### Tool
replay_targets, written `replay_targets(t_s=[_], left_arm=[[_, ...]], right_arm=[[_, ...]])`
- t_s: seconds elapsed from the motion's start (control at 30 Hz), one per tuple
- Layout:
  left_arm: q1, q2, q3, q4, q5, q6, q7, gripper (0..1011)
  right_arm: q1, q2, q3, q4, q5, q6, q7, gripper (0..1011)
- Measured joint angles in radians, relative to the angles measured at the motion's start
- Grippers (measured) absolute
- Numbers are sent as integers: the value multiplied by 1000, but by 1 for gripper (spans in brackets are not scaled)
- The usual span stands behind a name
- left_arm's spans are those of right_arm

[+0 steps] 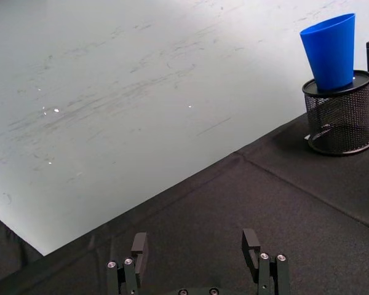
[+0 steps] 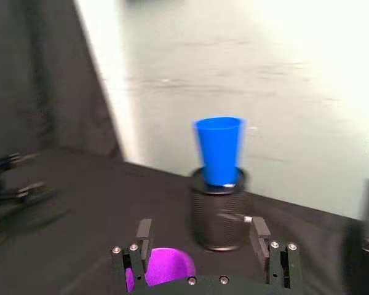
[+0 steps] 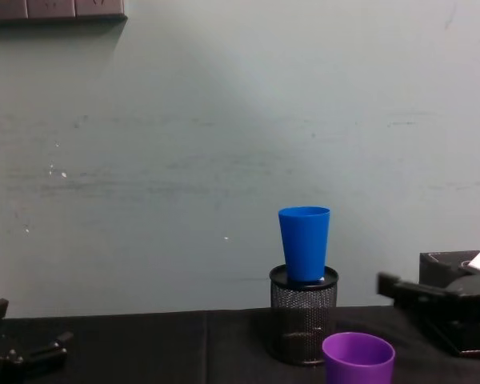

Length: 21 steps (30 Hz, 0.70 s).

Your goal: Pick up one cup with a gripper and tap it against the other cup.

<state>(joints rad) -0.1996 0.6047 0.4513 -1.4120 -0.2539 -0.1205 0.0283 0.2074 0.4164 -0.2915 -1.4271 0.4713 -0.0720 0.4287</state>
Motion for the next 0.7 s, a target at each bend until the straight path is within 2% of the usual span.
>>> replay_targets(t_s=[0.13,0.37,0.43,0.5,0.53,0.7], left_arm=[[0,0,0,0,0,0,0,1000],[0,0,0,0,0,0,0,1000],[0,0,0,0,0,0,0,1000],[0,0,0,0,0,0,0,1000],[0,0,0,0,0,0,0,1000],[0,0,0,0,0,0,0,1000]], right_arm=[[-26,-18,46,-6,-9,4,-84,1000],[-44,-51,77,6,-63,29,-194,1000],[-47,-54,78,6,-81,38,-215,1000],[-53,-59,75,-1,-125,53,-256,1000],[-53,-59,75,-1,-125,53,-256,1000],[-60,-67,58,-13,-213,60,-317,1000]])
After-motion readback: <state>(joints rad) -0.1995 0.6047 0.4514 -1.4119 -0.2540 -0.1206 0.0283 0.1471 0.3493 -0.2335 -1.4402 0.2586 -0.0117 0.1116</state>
